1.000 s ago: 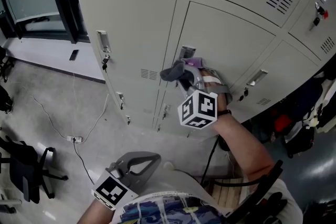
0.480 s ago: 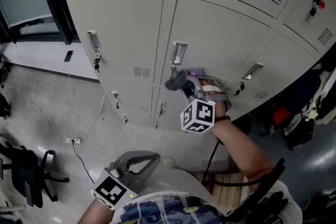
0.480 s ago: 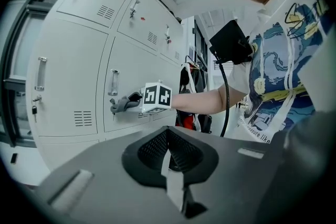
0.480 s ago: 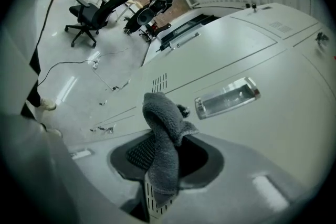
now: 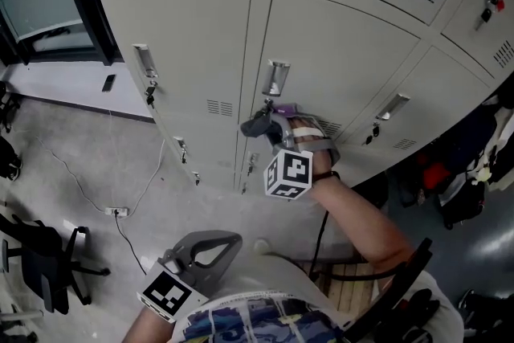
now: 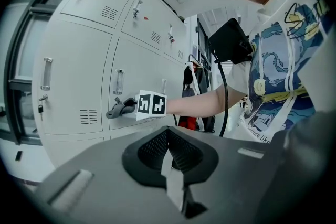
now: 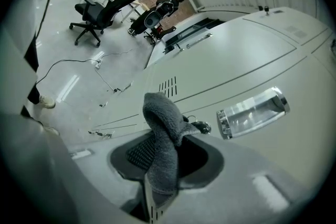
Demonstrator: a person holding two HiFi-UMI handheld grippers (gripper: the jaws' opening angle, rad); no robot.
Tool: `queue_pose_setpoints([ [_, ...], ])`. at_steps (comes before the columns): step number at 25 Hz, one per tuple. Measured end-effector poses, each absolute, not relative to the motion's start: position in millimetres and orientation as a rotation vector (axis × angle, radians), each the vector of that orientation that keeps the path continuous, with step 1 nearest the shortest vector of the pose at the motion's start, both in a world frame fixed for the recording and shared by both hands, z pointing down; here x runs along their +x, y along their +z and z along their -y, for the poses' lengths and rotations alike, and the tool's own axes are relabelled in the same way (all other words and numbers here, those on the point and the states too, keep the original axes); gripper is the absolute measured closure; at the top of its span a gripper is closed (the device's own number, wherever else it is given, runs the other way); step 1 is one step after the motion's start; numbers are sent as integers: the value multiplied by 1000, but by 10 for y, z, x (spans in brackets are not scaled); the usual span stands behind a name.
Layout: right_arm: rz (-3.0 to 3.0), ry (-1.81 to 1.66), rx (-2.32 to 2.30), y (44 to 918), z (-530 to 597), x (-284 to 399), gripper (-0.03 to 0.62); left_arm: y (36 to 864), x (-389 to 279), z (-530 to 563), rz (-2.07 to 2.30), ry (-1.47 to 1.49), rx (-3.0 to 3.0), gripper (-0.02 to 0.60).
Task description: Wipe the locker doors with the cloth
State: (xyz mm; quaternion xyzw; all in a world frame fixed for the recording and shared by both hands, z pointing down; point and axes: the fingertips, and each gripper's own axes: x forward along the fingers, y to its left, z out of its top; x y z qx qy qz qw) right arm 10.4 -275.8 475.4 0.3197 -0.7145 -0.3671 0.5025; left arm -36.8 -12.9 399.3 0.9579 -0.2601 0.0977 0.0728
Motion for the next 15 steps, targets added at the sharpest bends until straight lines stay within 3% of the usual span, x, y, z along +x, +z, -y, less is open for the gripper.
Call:
queue_pose_setpoints([
  [15,1728,-818,654,5296,2825,-15,482,4037,-407,230,815,300,2849,578],
])
